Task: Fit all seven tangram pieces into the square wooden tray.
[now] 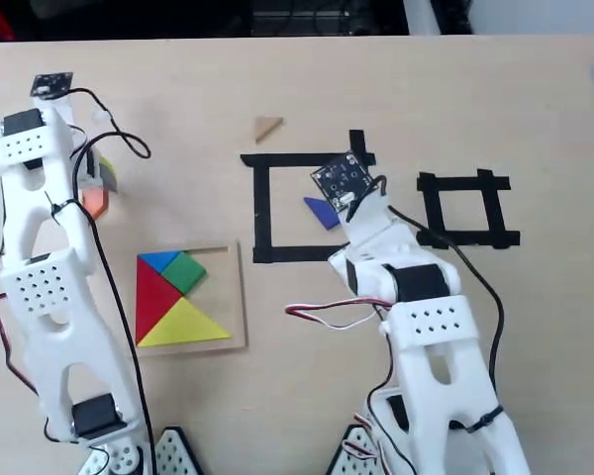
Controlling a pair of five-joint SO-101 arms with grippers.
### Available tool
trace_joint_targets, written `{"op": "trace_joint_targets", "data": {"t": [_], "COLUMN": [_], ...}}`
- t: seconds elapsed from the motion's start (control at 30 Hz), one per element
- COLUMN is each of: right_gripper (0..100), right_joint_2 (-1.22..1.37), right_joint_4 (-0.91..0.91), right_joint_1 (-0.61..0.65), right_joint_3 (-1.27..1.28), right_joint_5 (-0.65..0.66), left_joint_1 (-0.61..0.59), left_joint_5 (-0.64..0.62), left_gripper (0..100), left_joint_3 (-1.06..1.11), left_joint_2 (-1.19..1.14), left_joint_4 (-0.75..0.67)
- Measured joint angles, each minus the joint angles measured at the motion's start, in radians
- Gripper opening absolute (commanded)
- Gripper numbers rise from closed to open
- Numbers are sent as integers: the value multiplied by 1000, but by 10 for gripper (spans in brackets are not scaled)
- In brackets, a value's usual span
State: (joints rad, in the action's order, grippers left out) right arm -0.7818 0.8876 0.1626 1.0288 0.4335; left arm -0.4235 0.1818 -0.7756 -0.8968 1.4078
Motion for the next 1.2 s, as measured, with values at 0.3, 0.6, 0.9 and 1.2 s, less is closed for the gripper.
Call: {"op": "trace_joint_targets", "data": {"t": [0.3, 0.6, 0.9, 1.2], "right_gripper": [11, 11, 11, 11], "right_joint_2": [0, 0, 0, 0], "right_joint_4": [0, 0, 0, 0], "right_joint_1": [0, 0, 0, 0], "right_joint_3": [0, 0, 0, 0], "right_joint_5": [0, 0, 0, 0], "left_joint_1": [14, 28, 28, 29], "left_joint_5": [-58, -64, -29, -11], "left_gripper": [233, 138, 25, 30], "left_joint_3": [95, 114, 114, 114], "left_joint_2": [2, 6, 6, 6], "left_joint_4": [-18, -68, -74, -87]}}
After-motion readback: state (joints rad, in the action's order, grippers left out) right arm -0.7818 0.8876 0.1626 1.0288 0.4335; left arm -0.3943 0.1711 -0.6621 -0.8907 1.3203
